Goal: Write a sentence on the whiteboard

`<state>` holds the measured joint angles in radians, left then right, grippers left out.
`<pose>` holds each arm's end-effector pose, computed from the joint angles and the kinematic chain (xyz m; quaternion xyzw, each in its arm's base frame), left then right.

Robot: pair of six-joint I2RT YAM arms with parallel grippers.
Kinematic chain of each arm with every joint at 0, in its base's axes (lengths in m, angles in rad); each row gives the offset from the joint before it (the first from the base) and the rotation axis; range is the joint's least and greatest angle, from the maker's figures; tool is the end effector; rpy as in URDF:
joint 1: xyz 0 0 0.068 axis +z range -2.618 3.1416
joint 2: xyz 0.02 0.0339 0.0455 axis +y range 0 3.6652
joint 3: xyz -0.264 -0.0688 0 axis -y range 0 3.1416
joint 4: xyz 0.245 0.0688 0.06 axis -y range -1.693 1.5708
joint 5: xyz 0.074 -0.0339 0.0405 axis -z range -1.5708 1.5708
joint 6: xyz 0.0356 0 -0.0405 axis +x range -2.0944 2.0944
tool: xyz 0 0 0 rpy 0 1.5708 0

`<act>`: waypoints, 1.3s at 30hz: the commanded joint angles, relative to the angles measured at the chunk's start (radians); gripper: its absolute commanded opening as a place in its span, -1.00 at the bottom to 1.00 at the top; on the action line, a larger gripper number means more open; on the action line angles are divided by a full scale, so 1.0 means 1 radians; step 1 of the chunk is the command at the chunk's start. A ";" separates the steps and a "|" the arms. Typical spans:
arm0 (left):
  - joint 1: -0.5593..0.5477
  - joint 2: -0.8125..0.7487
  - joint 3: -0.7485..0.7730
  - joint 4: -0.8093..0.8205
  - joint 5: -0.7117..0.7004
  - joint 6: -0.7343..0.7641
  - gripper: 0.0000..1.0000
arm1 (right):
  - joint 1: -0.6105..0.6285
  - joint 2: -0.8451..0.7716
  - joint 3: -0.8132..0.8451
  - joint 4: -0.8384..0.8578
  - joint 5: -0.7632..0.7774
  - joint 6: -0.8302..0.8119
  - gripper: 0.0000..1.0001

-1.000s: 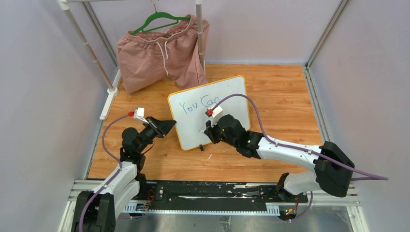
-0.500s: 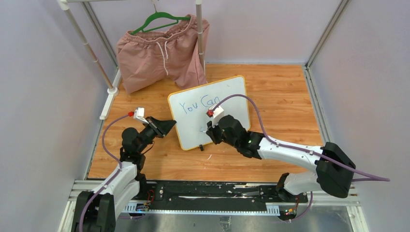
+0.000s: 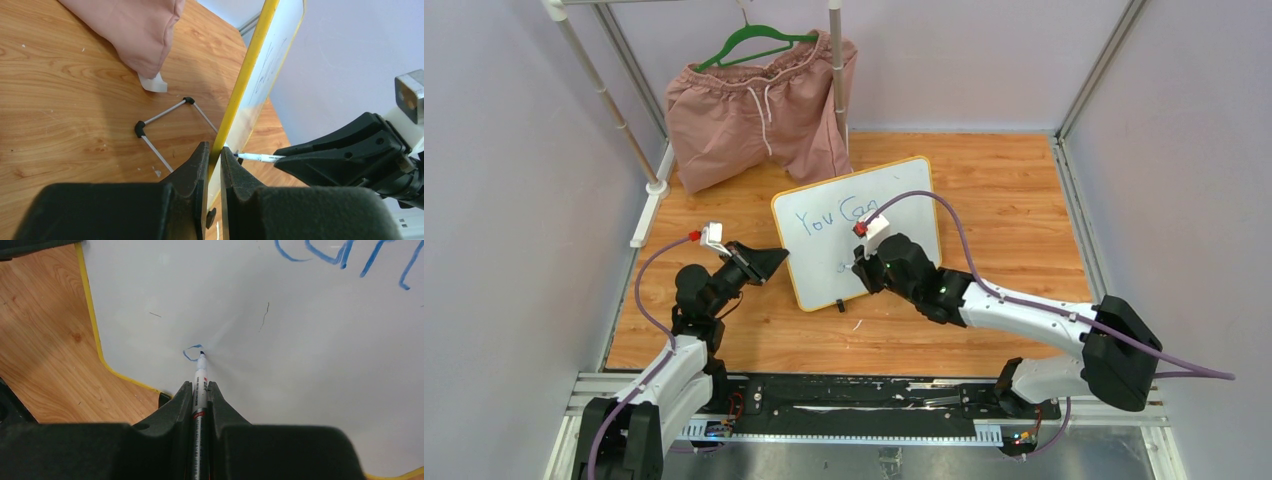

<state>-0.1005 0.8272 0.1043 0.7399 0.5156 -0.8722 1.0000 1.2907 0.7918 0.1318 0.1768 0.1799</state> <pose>0.1670 -0.0345 0.1925 -0.0867 0.6965 -0.4803 0.5260 0.1634 0.2429 0.2635 -0.2815 0.7729 0.2533 0.5091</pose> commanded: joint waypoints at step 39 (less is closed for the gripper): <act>-0.003 -0.019 -0.006 0.050 0.009 -0.016 -1.00 | -0.040 -0.011 0.022 -0.008 -0.027 0.021 -1.00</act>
<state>-0.1005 0.8223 0.0990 0.7395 0.5159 -0.8749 0.9699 1.2991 0.8341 0.1307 0.1505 0.1864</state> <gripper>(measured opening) 0.150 0.150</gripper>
